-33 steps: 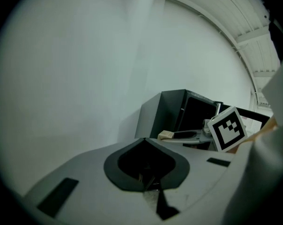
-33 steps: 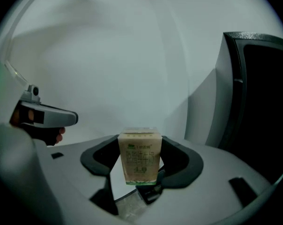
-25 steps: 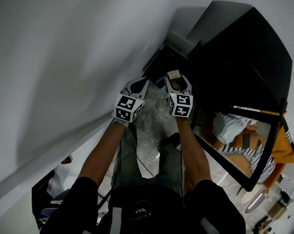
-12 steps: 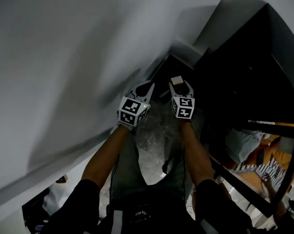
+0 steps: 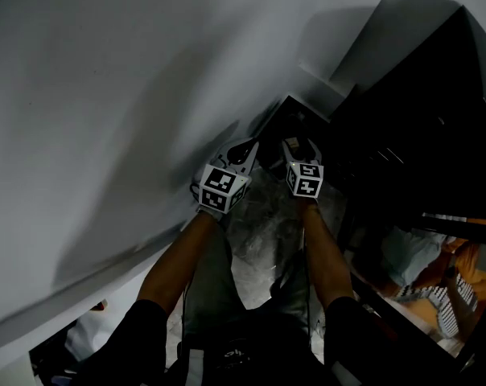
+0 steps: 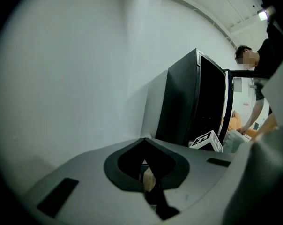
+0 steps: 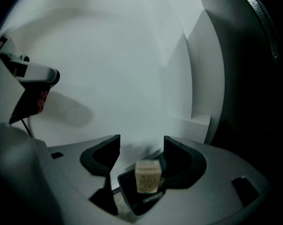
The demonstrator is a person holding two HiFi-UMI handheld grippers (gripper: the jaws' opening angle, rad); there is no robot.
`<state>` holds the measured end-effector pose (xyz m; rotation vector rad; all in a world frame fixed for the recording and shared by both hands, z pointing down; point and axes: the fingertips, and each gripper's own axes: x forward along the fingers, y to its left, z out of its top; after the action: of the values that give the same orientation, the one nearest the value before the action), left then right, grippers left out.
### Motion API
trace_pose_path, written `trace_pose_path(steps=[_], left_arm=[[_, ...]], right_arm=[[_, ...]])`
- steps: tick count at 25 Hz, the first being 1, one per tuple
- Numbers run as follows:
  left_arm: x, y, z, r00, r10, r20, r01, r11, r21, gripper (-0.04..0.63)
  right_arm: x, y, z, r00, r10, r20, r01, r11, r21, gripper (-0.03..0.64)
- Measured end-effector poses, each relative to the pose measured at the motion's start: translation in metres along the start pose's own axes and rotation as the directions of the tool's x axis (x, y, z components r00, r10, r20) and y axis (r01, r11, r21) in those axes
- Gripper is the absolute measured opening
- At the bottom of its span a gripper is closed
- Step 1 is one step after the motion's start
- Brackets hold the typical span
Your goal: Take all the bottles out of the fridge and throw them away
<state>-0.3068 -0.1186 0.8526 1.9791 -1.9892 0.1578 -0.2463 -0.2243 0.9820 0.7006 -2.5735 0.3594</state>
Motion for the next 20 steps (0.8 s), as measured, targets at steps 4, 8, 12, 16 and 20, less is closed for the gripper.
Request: trace_pose_path(steps=[4, 8, 12, 16, 20], left_arm=[[-0.01, -0.007, 0.026, 1.0, 0.002, 0.004, -0.002, 1.0, -0.003, 0.0], [-0.032, -0.02, 0.08, 1.0, 0.01, 0.005, -0.01, 1.0, -0.015, 0.0], [-0.06, -0.044, 0.156, 1.0, 0.009, 0.02, -0.009, 1.0, -0.019, 0.0], [-0.084, -0.072, 0.227, 1.0, -0.002, 0.029, 0.002, 1.0, -0.019, 0.0], [-0.101, -0.095, 0.289, 0.999, -0.007, 0.046, 0.008, 1.0, -0.015, 0.0]], right_arm=[[-0.02, 0.003, 0.024, 1.0, -0.006, -0.002, 0.006, 1.0, -0.008, 0.281], [-0.07, 0.014, 0.083, 1.0, -0.004, 0.028, 0.004, 1.0, -0.003, 0.278], [-0.14, 0.029, 0.166, 0.997, -0.004, 0.076, 0.003, 1.0, 0.01, 0.2], [-0.206, 0.038, 0.251, 0.991, -0.026, 0.129, 0.024, 1.0, 0.016, 0.083], [-0.257, 0.042, 0.322, 0.986, -0.042, 0.162, 0.042, 0.999, 0.003, 0.009]])
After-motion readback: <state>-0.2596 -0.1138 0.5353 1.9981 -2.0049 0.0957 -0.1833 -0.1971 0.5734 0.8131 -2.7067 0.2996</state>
